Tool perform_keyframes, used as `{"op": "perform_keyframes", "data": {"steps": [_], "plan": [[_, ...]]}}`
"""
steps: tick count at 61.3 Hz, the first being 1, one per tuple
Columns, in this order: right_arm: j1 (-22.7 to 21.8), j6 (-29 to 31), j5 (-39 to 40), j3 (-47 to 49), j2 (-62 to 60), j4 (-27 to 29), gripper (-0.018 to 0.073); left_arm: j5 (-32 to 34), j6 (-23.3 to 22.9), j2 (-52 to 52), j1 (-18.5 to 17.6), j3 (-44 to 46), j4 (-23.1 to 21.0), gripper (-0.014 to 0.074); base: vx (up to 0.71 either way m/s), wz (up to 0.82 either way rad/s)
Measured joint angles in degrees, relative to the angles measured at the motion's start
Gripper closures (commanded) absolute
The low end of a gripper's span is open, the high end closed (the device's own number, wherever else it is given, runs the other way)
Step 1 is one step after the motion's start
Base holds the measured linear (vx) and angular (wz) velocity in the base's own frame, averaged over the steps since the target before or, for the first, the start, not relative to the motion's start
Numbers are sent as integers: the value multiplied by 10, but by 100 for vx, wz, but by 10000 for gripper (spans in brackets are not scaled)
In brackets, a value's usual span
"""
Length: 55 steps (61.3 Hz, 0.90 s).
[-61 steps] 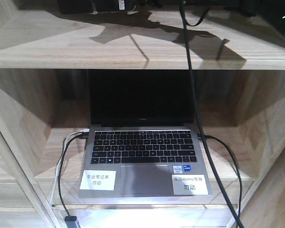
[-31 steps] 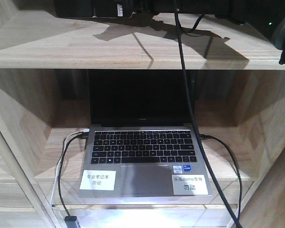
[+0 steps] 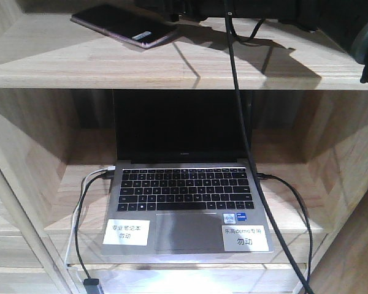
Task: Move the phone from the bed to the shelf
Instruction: 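Open the right gripper to release the phone on the shelf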
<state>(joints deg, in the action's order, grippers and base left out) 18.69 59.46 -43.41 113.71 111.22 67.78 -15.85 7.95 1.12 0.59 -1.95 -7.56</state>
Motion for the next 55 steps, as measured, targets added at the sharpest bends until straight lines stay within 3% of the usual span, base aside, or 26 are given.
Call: {"op": "perform_keyframes", "data": {"steps": [7,26,55], "plan": [[0,-6,6,0,0,-10,-63,0,0,0,0,0,0,596,0,0],[0,-21,7,0,-2,-36,-23,0,0,0,0,0,0,596,0,0],[-2,-46,-19,0,-64,-50,134,0,0,0,0,0,0,596,0,0]]}}
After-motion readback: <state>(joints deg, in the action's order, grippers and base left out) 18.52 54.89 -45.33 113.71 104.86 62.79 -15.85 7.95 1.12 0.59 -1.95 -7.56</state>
